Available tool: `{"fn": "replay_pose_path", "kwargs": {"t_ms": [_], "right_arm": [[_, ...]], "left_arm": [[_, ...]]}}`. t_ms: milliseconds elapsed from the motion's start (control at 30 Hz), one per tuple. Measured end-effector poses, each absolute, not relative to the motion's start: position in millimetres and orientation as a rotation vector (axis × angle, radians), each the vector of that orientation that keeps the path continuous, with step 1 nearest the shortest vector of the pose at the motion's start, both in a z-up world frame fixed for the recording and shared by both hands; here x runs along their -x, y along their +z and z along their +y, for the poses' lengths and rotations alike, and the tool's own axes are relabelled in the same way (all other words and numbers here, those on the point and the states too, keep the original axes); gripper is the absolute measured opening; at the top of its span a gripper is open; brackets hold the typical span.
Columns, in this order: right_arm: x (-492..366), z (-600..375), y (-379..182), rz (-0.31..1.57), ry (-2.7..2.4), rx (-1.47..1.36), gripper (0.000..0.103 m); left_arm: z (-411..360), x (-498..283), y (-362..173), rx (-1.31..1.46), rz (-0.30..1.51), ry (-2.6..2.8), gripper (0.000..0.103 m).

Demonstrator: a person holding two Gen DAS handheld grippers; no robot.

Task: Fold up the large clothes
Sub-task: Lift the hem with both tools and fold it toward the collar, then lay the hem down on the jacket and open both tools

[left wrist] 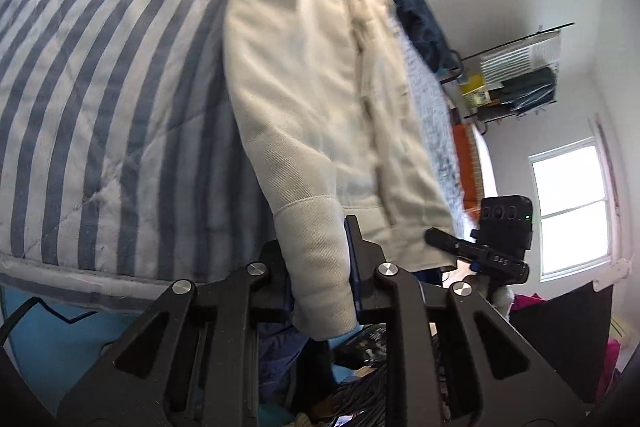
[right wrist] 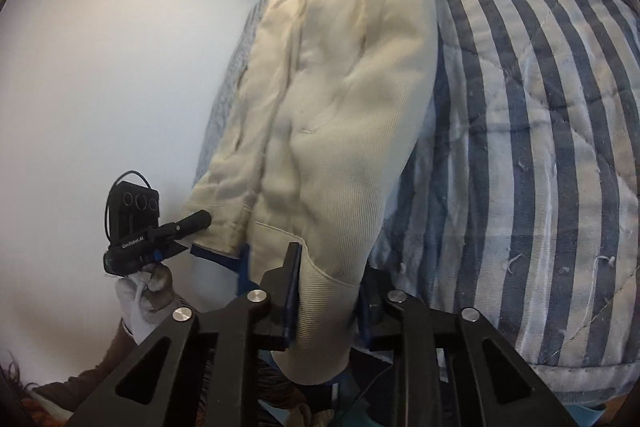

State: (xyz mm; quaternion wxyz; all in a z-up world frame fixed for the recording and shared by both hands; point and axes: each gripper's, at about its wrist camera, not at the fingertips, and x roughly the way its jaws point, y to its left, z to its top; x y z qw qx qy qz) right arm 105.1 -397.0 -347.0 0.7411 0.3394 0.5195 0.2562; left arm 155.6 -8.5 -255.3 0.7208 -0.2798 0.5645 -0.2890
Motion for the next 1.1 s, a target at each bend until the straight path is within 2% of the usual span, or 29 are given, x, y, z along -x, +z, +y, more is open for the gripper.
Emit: {"fn": "replay_pose_path", "kwargs": {"t_ms": [400, 600, 833, 1100], "right_arm": [[-119, -418, -292, 0.957, 0.558, -0.809, 0.018], [-164, -422, -262, 0.893, 0.498, -0.775, 0.018], [-216, -428, -263, 0.892, 0.432, -0.778, 0.018], [-259, -433, -292, 0.945, 0.368, -0.799, 0.018]], "left_arm": [[-12, -199, -200, 0.686, 1.088, -0.658, 0.017], [-22, -244, -179, 0.681, 1.021, -0.623, 0.017], [-29, -291, -197, 0.704, 1.024, -0.553, 0.017], [-37, -322, -231, 0.696, 1.058, -0.477, 0.017]]}}
